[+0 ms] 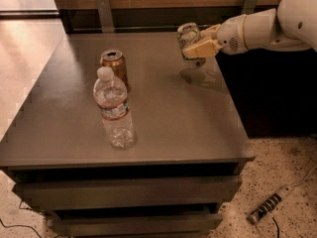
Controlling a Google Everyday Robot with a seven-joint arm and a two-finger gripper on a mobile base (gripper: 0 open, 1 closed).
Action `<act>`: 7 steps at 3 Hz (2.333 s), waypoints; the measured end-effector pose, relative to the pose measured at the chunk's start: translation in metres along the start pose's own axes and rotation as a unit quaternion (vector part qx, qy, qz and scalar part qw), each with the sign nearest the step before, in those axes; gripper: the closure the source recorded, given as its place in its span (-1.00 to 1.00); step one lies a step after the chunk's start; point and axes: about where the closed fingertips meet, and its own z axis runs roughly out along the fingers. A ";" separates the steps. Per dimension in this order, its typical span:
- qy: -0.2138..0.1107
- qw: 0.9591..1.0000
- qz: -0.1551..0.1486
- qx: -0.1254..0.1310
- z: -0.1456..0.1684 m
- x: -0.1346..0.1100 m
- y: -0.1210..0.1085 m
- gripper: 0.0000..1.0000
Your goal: Knock 7up can over
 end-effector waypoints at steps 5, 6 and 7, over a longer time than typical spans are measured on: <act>0.249 0.962 -0.105 0.027 0.014 0.017 0.006 1.00; 0.281 0.953 -0.112 0.017 0.030 0.035 0.010 1.00; 0.309 0.944 -0.114 0.001 0.047 0.055 0.012 1.00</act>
Offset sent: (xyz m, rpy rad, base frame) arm -0.0066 -0.0178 0.0197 -0.4401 0.0326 -0.0836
